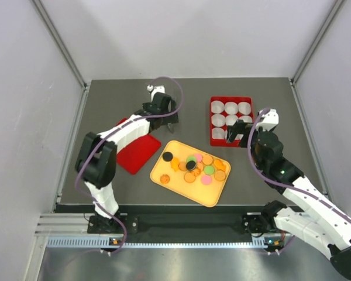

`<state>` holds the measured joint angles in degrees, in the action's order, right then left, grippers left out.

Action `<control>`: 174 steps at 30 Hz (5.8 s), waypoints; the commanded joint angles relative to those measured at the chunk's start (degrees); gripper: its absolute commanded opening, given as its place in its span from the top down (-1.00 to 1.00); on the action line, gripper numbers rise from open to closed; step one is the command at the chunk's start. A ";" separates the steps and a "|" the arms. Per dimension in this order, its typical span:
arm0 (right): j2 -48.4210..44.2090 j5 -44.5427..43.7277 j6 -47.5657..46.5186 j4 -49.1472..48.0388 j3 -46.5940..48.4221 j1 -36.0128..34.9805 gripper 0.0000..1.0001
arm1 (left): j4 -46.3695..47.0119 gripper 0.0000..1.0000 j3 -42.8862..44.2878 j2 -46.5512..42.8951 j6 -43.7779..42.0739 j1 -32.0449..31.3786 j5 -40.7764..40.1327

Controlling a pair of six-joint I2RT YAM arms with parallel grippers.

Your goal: Pack the cookies

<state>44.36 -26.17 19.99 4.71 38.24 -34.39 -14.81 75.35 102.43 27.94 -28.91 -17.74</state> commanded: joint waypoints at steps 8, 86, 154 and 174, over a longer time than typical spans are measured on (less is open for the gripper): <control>-0.33 2.53 -0.30 -2.51 -0.09 -0.68 -1.00 | 2.42 -0.98 16.56 16.56 -4.83 0.34 -2.82; 4.15 4.64 0.75 -4.01 -0.62 -0.68 -0.99 | -12.09 -0.07 22.12 9.19 -9.05 0.87 -6.78; 8.73 2.62 -1.44 -4.27 -0.71 -0.68 -0.99 | -29.23 0.04 -15.23 -36.78 -4.13 -19.52 24.07; 8.37 3.15 -1.44 -4.36 -0.88 -0.68 -0.99 | -28.08 -0.08 -17.08 -33.97 -3.51 -20.93 24.33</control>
<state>53.74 -22.85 19.42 2.59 36.73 -34.39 -44.60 58.48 68.16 23.97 -49.39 6.61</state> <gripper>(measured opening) 0.996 0.538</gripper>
